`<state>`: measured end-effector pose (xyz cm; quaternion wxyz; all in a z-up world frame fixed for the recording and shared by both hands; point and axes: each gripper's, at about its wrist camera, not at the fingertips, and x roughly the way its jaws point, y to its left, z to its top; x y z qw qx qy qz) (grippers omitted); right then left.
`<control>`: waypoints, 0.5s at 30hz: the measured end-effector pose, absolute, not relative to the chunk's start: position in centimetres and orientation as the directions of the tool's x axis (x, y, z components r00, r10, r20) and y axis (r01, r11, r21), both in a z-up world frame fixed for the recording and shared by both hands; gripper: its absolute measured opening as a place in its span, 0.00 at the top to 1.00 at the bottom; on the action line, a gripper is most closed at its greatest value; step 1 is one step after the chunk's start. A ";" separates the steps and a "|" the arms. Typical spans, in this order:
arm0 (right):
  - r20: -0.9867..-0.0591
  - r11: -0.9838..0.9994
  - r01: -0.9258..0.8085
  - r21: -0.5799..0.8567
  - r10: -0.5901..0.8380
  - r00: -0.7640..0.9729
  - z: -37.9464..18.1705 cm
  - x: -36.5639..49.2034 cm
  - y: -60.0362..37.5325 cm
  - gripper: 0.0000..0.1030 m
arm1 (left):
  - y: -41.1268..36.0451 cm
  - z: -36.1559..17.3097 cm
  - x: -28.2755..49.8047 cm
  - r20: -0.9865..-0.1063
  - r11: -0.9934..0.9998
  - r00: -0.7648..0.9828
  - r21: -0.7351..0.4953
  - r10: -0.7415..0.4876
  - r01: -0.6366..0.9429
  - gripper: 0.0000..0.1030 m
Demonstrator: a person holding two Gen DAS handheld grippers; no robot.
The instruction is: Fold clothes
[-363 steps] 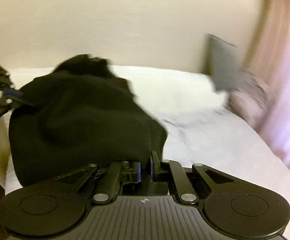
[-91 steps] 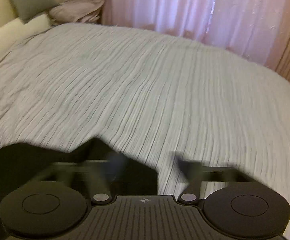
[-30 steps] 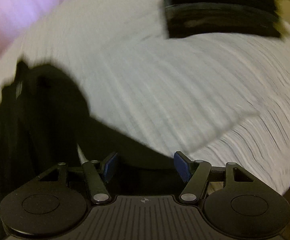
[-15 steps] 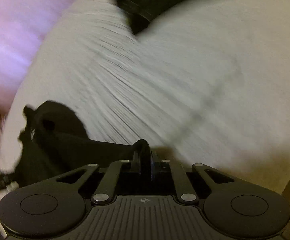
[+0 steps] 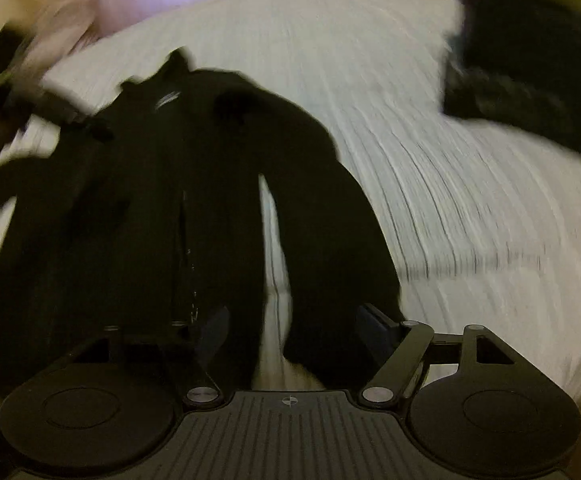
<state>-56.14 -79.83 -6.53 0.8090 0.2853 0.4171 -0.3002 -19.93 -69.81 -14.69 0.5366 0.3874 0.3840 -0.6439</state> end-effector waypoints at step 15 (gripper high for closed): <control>-0.743 -0.018 0.815 0.579 -0.424 0.518 -9.9 -63.6 -86.8 0.88 | -68.7 -14.6 -21.0 -0.923 -0.171 -0.130 -0.071 -0.363 0.983 0.53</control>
